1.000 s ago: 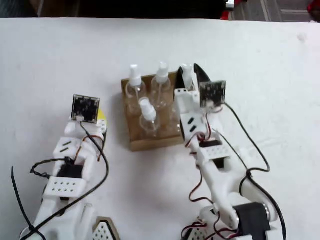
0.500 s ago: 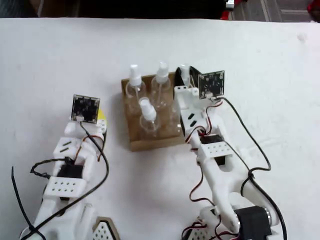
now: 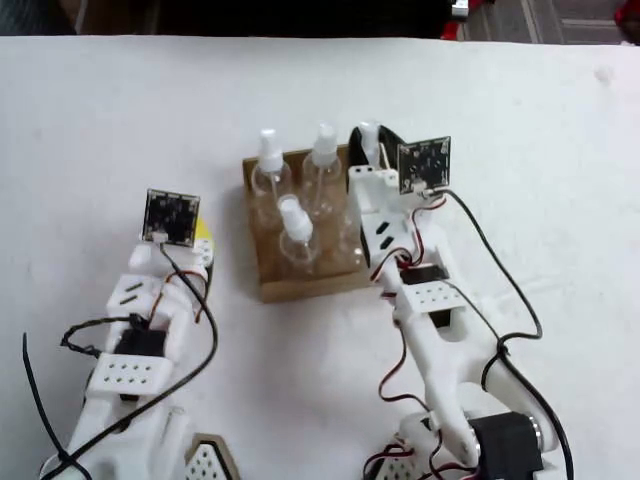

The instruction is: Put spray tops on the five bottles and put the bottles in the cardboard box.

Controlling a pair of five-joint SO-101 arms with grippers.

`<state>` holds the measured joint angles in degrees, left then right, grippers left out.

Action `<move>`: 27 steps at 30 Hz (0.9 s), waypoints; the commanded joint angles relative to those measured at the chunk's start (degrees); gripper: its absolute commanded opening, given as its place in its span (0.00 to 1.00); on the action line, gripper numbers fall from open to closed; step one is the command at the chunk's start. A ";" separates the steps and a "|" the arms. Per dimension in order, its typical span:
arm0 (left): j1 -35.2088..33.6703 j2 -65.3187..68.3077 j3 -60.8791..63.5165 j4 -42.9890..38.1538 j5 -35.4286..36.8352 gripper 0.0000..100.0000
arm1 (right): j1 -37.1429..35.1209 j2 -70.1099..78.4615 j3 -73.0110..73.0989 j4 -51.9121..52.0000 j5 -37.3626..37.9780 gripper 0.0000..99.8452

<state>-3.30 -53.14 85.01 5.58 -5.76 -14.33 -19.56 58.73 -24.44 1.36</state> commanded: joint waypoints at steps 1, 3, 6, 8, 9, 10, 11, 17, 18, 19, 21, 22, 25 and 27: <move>0.75 -0.04 -0.53 -1.76 -0.62 0.03 | 0.75 -2.77 0.35 -0.13 0.70 0.02; 0.75 -0.04 -0.53 -1.76 -0.62 0.03 | 1.19 -3.38 1.23 -0.13 0.70 0.02; 0.75 -0.04 -0.53 -1.76 -0.62 0.03 | 2.59 -3.82 2.37 -2.59 0.62 0.02; 0.75 -0.04 -0.53 -1.76 -0.62 0.03 | 3.12 -3.65 4.04 -6.37 0.62 0.02; 0.75 -0.04 -0.53 -1.76 -0.62 0.03 | 3.12 -3.56 5.19 -8.40 0.62 0.02; 0.75 -0.04 -0.53 -1.76 -0.62 0.03 | 3.03 -3.56 6.33 -10.24 0.62 0.02; 0.75 -0.04 -0.53 -1.76 -0.62 0.03 | 2.86 -3.56 7.21 -11.65 0.62 0.02; 0.75 -0.04 -0.53 -1.76 -0.62 0.03 | 2.68 -3.47 8.70 -12.88 0.35 0.02; 0.75 -0.04 -0.53 -1.76 -0.62 0.03 | 2.68 -3.38 8.79 -12.88 0.18 0.02; 0.75 -0.04 -0.53 -1.76 -0.62 0.03 | 2.68 -3.38 8.79 -12.88 0.18 0.02; 0.75 -0.04 -0.53 -1.76 -0.62 0.03 | 2.68 -3.38 9.23 -13.05 0.18 0.02; 0.75 -0.04 -0.53 -1.76 -0.62 0.03 | 2.68 -3.38 9.41 -13.05 0.18 0.02; 0.75 -0.04 -0.53 -1.76 -0.62 0.03 | 2.59 -3.38 9.67 -13.05 0.18 0.02; 0.75 -0.04 -0.53 -1.76 -0.62 0.03 | 2.59 -3.38 9.67 -13.05 0.18 0.02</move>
<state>-3.30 -53.14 85.01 5.58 -5.76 -12.13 -21.32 68.66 -36.13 1.36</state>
